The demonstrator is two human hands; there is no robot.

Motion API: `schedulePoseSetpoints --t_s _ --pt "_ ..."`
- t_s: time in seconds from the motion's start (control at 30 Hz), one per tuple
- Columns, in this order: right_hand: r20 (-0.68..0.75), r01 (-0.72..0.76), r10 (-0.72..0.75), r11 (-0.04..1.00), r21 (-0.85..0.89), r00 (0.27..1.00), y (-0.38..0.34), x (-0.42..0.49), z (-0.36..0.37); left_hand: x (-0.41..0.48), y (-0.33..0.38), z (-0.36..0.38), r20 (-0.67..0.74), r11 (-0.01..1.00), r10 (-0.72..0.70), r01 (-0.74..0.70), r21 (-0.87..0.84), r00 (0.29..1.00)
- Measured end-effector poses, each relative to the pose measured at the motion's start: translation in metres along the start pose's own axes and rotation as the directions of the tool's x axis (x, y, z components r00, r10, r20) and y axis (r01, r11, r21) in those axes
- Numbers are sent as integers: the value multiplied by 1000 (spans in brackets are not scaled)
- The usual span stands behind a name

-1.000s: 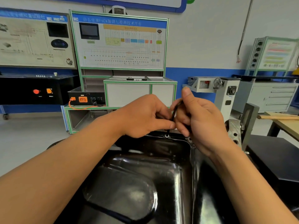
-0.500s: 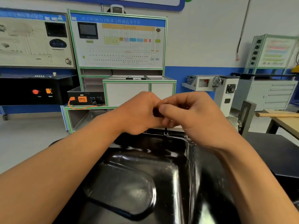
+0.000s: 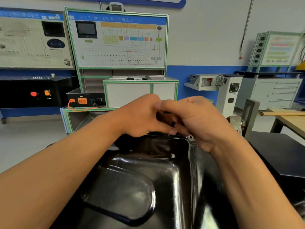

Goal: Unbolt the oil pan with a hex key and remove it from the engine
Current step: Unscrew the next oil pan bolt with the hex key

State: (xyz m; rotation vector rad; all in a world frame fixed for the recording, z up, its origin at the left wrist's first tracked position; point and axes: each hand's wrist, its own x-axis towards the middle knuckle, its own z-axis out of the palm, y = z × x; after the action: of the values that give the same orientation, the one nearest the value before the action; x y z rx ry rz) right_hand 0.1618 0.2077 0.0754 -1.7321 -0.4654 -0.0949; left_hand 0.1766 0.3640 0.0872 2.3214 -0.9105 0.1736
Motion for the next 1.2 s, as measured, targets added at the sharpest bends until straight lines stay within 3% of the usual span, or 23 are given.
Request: schedulePoseSetpoints --t_s 0.07,0.2,0.43,0.57,0.77,0.97,1.07,1.2 --pt "-27 74 -76 995 -71 997 0 -1 1 0 0 -2 -20 999 -5 6 46 1000" --pt "49 245 -240 955 -168 969 -1 -3 -2 -1 -8 -6 -57 997 -75 76 28 996" --pt "157 340 -333 940 -24 930 16 2 -12 -1 -7 -9 -55 997 -48 51 52 997" --pt "35 418 -418 909 7 908 22 3 0 1 -7 -7 -84 999 -30 32 31 996" --pt "-57 231 -225 963 137 973 21 6 7 2 -8 -2 -87 997 -66 68 21 994" --pt "-90 98 -95 995 22 991 16 9 8 0 -7 -1 -21 997 -77 77 10 997" --pt "-184 183 -176 983 22 967 15 10 12 -1 -5 1 7 997 -75 75 16 997" --pt "-253 470 -463 882 -39 849 15 9 6 0 -5 -1 48 996 -35 31 84 998"
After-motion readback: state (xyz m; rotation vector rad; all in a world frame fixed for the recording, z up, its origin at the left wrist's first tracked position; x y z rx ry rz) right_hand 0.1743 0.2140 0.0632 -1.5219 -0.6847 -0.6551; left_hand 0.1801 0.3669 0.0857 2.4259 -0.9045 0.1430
